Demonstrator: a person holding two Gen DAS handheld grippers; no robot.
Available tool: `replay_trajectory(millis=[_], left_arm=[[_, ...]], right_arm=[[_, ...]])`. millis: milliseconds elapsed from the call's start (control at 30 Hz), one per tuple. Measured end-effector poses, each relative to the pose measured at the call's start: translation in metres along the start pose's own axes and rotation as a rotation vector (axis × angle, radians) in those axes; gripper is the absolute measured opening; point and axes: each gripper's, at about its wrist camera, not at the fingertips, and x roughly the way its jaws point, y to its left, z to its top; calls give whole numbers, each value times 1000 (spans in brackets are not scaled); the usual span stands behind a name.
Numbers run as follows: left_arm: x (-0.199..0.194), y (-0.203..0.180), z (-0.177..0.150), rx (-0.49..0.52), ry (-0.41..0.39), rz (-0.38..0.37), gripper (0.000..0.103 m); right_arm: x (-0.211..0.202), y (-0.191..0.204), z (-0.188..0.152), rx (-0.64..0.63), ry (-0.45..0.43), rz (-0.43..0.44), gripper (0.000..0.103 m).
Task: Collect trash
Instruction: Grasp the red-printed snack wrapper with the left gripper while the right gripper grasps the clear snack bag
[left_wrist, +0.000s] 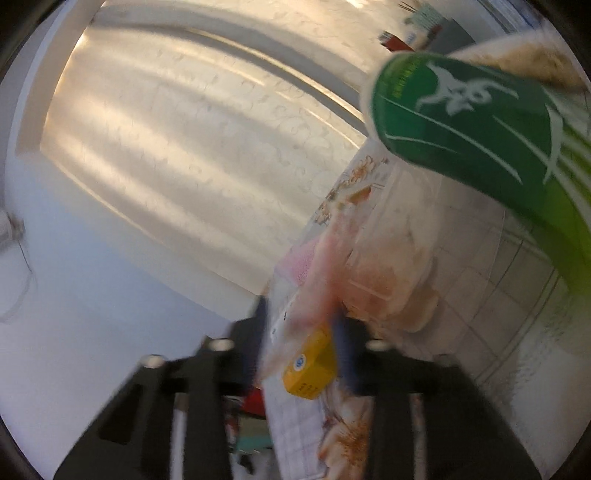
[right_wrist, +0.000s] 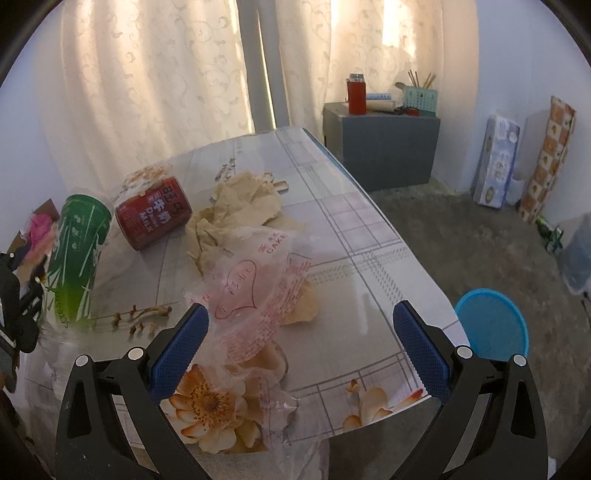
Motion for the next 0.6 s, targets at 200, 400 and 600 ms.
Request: replay_trajectory(millis=[200,400,600], left_arm=[[-7,0,-8,36,-39,30,6],[-30,10,-13,-24,-95,87,3],[-56,45,-18,-158,-113,99,2]], right_arm=[[0,-3,-5,3,18,-11,96],[-12,-8,-6,-4,3,-13,96],[-27,-18,-5,25,-7,75,96]])
